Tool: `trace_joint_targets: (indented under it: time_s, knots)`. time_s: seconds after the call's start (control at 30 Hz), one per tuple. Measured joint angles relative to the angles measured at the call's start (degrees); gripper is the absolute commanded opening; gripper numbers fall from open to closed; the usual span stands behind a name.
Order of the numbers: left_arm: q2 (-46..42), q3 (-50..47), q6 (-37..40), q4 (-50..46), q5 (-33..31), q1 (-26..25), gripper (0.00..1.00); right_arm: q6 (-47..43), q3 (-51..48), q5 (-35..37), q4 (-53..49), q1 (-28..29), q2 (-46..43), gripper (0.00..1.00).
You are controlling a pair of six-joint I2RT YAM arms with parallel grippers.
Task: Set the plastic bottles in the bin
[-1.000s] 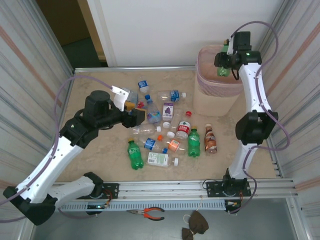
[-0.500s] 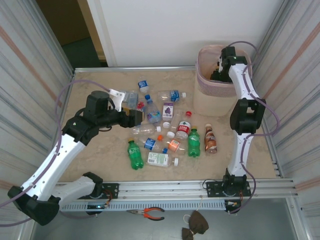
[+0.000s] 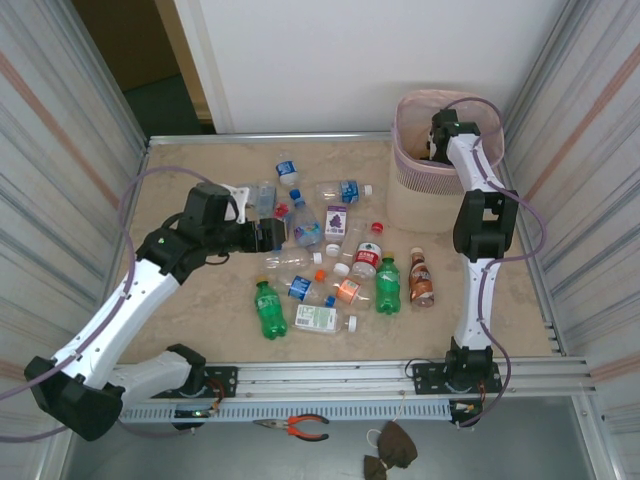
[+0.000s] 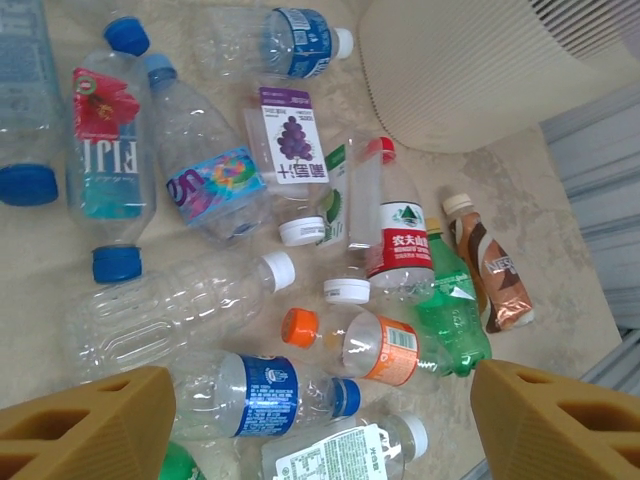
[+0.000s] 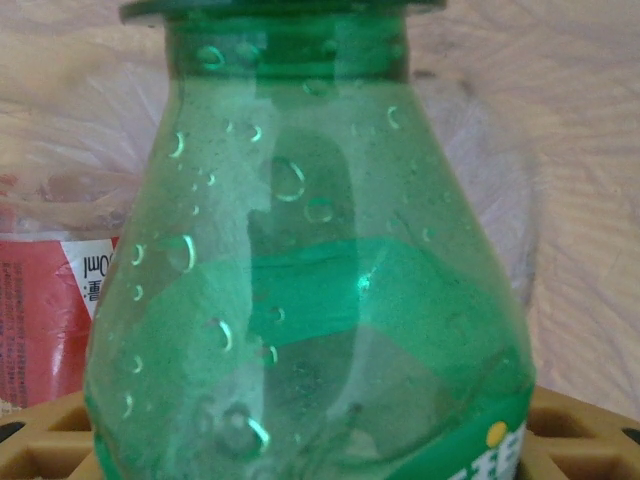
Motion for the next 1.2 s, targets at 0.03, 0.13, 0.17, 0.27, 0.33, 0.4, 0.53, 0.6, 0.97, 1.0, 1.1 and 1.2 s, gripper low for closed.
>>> trace_joint_targets:
  time_s: [0.03,0.13,0.17,0.27,0.33,0.4,0.53,0.6,0.97,1.0,1.1,1.2]
  knots:
    - [0.0,-0.2,-0.5,-0.2,-0.6,-0.4,0.78,0.0,0.0,0.0,0.0,0.0,0.0,0.65]
    - [0.2,-0.6,-1.8,-1.1,-2.3,-1.8,0.78,0.0,0.0,0.0,0.0,0.0,0.0,0.71]
    - [0.3,-0.7,-2.4,-1.4,-3.1,-2.2,0.78,0.0,0.0,0.0,0.0,0.0,0.0,0.73]
    - [0.7,-0.8,-3.7,-2.3,-4.9,-3.3,0.77,0.0,0.0,-0.1,0.0,0.0,0.0,0.76]
    - [0.8,-0.9,-4.6,-2.6,-6.5,-4.0,0.78,0.0,0.0,-0.1,0.0,0.0,0.0,0.77]
    - [0.9,-0.9,-5.3,-3.2,-7.8,-5.0,0.78,0.0,0.0,-0.2,0.0,0.0,-0.2,0.79]
    - [0.9,-1.1,-6.6,-3.9,-9.6,-6.5,0.78,0.0,0.0,-0.3,0.0,0.0,-1.6,0.80]
    - [0.9,-1.4,-7.3,-4.0,-10.0,-6.7,0.78,0.0,0.0,-0.3,0.0,0.0,-2.8,0.80]
    - [2.2,-2.5,-9.7,-6.8,-11.5,-9.7,0.78,0.1,0.0,-0.3,0.1,0.0,-14.4,0.81]
    - [2.2,-2.7,-10.1,-7.0,-11.7,-10.0,0.78,0.2,0.0,-0.5,0.1,0.0,-15.5,0.81]
    - [2.2,-3.6,-11.4,-8.1,-12.2,-10.8,0.77,0.3,-0.1,-0.7,0.5,0.1,-18.5,0.81]
    - [2.2,-4.6,-13.0,-9.0,-12.7,-11.8,0.77,0.5,-0.6,-0.9,0.9,0.3,-21.6,0.81]
